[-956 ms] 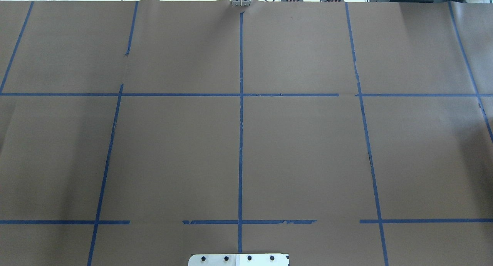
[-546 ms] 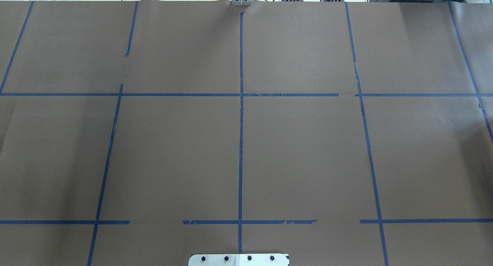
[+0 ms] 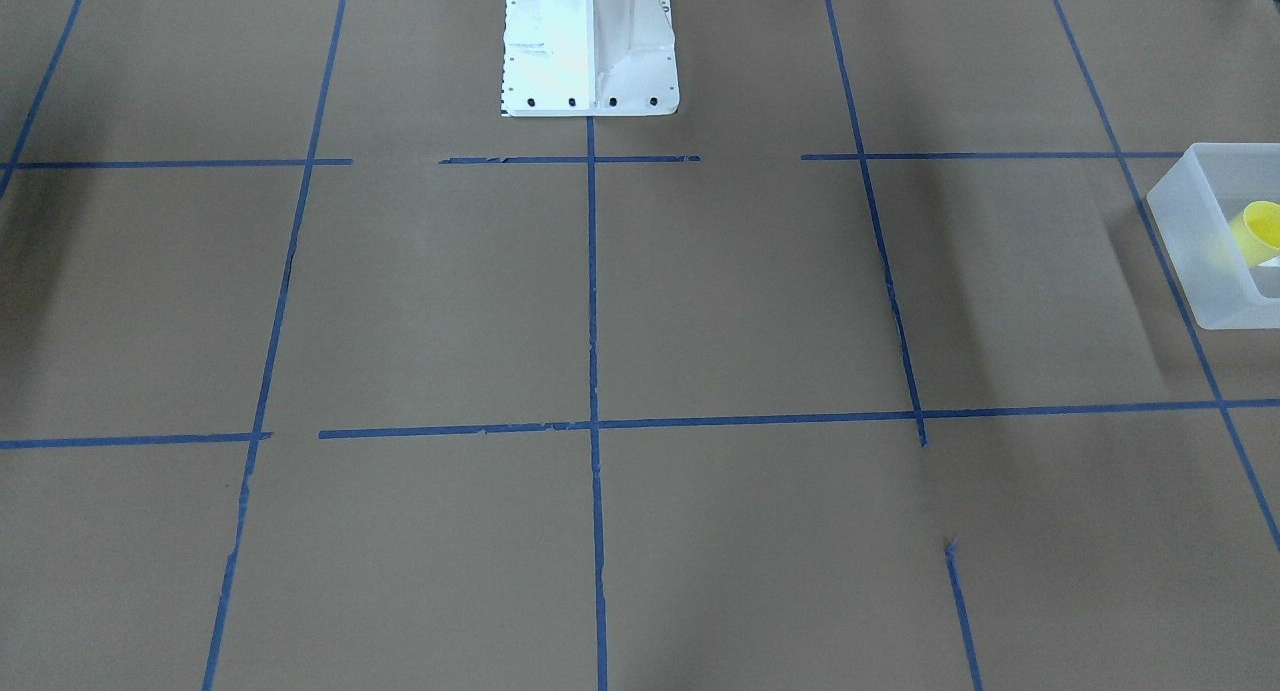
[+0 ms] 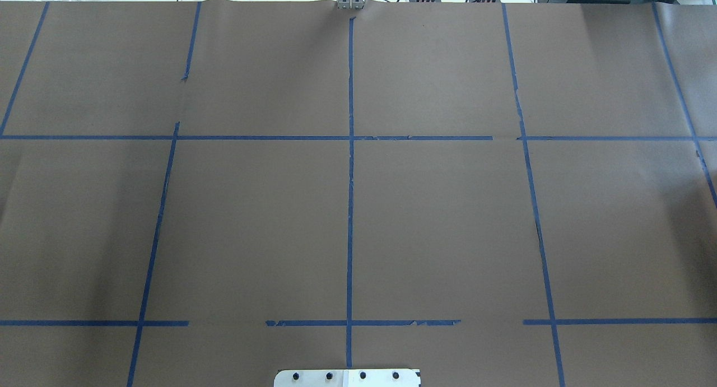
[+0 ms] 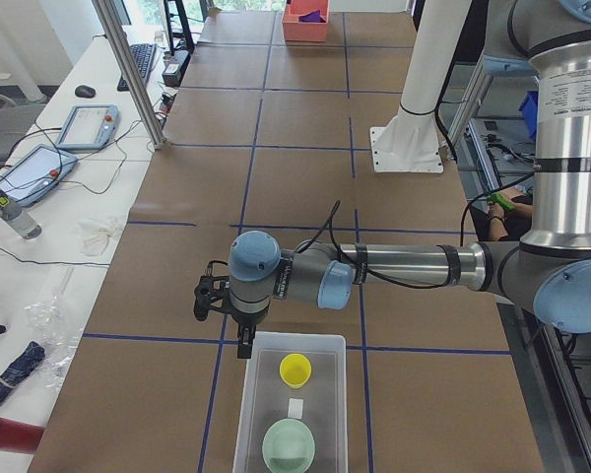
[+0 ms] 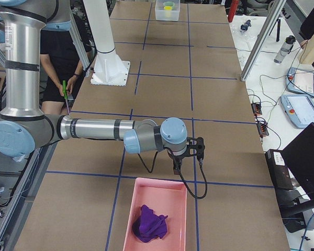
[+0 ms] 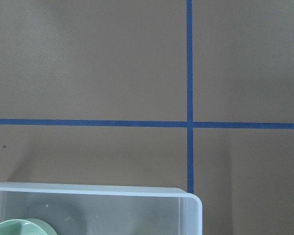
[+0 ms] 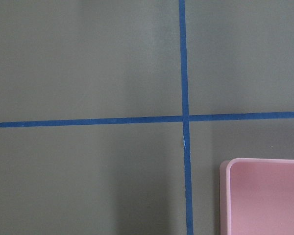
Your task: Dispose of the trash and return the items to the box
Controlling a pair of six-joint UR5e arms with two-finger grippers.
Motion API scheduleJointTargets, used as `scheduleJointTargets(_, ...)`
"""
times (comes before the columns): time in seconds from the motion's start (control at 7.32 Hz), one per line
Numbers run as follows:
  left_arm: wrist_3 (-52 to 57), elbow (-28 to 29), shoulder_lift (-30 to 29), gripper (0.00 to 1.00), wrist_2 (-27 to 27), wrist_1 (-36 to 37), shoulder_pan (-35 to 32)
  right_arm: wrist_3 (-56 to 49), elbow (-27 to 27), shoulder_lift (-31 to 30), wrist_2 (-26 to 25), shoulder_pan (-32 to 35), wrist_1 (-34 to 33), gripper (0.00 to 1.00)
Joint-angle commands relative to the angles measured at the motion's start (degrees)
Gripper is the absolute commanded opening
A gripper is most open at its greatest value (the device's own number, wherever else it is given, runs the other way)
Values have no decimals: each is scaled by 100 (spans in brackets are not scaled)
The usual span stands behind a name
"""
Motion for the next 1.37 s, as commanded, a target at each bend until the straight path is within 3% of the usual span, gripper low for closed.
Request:
scheduleJointTargets(0.0,-2,-1,5,100,0,-9,4,-1,-1,-27,26,-51,-17,100)
scheduleJointTargets(1.23,-2,-10,-57,100,0,-9,4,-678,-54,-45,-237,45,-368,100)
